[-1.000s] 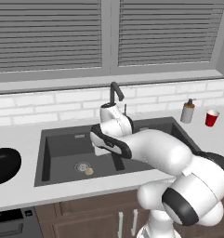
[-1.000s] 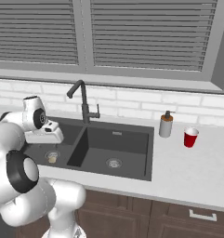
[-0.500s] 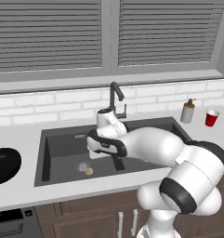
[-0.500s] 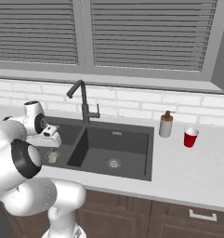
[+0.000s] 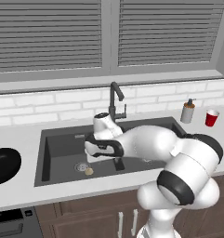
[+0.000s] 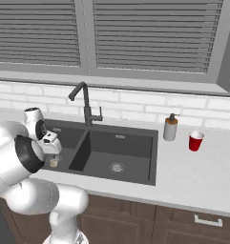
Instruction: Pick the garlic from the sink and place it in the bowl. Then pick the bowl and place it in the microwave. Then close the microwave door and press the start button.
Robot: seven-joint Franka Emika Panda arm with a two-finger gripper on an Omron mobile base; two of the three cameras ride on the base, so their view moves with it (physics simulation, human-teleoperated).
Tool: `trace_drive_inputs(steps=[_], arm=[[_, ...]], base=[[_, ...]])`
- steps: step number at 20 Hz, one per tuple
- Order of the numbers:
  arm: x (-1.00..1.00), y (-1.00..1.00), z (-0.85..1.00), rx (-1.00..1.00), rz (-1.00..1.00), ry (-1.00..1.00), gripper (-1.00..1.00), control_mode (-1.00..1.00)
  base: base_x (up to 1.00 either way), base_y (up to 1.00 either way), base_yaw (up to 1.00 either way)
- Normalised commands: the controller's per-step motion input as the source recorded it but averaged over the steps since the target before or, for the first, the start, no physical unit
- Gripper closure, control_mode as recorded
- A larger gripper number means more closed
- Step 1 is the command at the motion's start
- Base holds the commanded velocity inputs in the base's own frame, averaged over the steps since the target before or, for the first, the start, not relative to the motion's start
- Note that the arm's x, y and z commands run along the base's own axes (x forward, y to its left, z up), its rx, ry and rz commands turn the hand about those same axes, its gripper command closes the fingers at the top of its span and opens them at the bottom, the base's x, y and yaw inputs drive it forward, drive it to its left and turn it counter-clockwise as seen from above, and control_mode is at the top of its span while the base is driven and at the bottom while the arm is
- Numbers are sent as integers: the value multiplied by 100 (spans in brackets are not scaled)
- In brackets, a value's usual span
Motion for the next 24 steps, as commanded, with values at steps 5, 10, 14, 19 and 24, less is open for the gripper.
trace_drive_inputs(steps=[5,10,14,19,24], arm=[[0,11,-33,0,0,0,-100,-100],[0,9,-34,0,0,0,-100,-100],[6,22,-24,0,0,0,-100,-100],[26,10,-11,0,0,0,-100,-100],[18,0,-24,1,0,0,-100,-100]], base=[[0,0,0],[0,0,0],[0,0,0],[0,0,0],[0,0,0]])
